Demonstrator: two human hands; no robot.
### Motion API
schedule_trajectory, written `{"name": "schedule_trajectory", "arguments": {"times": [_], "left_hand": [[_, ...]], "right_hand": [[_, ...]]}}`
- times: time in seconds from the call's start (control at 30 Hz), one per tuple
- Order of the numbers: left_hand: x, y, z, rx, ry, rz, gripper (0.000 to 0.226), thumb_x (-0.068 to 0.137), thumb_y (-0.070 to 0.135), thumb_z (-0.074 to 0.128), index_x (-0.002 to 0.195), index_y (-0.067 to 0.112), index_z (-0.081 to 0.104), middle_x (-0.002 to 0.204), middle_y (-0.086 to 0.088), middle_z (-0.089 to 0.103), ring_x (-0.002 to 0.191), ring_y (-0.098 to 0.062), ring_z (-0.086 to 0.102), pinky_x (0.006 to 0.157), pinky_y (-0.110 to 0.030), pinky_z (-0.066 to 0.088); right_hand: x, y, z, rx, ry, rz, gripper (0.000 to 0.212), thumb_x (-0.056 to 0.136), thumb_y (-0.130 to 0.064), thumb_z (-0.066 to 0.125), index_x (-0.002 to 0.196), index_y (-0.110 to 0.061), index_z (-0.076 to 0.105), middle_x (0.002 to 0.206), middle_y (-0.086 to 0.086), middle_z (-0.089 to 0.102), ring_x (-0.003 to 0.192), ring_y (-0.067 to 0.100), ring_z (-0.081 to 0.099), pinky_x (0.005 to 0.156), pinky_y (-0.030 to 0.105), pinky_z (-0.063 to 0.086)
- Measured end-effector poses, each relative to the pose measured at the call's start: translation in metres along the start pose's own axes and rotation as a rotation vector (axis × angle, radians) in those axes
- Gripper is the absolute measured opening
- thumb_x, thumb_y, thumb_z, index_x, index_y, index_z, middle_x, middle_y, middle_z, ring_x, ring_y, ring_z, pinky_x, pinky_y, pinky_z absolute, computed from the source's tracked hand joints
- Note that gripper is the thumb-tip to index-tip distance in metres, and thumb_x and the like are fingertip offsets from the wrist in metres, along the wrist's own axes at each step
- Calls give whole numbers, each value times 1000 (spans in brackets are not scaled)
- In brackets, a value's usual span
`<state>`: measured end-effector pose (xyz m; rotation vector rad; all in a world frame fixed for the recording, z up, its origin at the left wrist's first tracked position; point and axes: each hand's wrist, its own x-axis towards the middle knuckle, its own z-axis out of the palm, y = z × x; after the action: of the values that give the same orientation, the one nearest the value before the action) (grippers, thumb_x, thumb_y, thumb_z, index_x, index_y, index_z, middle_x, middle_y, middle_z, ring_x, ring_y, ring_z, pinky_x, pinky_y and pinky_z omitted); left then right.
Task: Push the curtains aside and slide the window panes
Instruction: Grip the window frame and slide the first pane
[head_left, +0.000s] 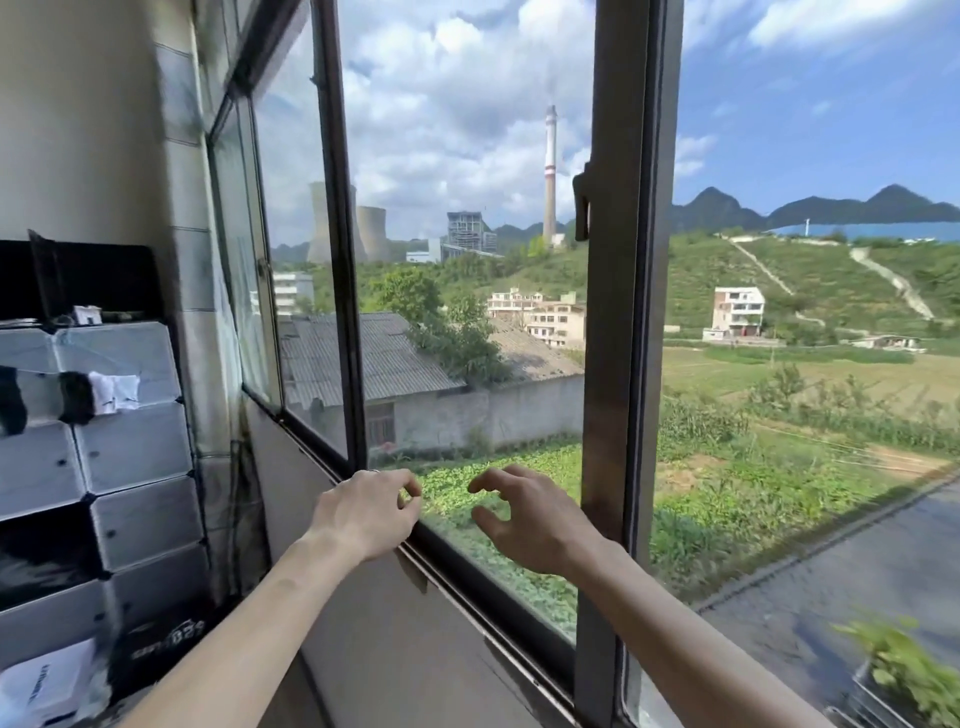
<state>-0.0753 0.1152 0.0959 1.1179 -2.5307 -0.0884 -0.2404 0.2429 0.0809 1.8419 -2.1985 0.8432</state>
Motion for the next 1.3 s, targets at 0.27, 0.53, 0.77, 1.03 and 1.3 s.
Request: {"name": "schedule_trajectory", "arguments": {"times": [0.27,0.53,0.77,1.03,1.3], "left_hand": [[98,-79,24,-4,-76,25,23,95,45,46,112,41,61,106,14,67,98,-16,63,76,-34,50],[185,-133,52,-45,-165,170,25,95,47,45,112,42,62,100,19,66,92,-13,64,76,-34,54],[241,-128,62,-94,-208,487,25,96,46,46,113,38,62,92,16,66,83,-10,63,72,-33,57],[256,-61,28,-278,-119,904,24,97,44,49,116,37,62,110,16,70,70,-4,58,57,-24,47],[253,15,-45,-612,282,1101,26,94,33,56,118,33,66,122,4,66,110,-23,61,77,-36,53]], "right_hand": [[114,8,71,22,-52,34,34,95,-45,54,128,-35,55,130,-4,57,108,15,59,90,37,53],[158,16,106,29,-22,167,32,94,-41,58,125,-31,60,130,-7,58,106,9,59,88,28,50],[162,1,103,-97,105,442,32,94,-42,56,124,-32,59,126,-7,62,101,10,62,86,37,55],[128,-37,40,-346,276,684,32,93,-44,55,123,-34,58,120,-5,65,103,14,62,83,39,55],[112,-75,-69,-514,583,687,26,89,-40,62,115,-36,63,115,-10,65,98,8,62,84,38,54]]}}
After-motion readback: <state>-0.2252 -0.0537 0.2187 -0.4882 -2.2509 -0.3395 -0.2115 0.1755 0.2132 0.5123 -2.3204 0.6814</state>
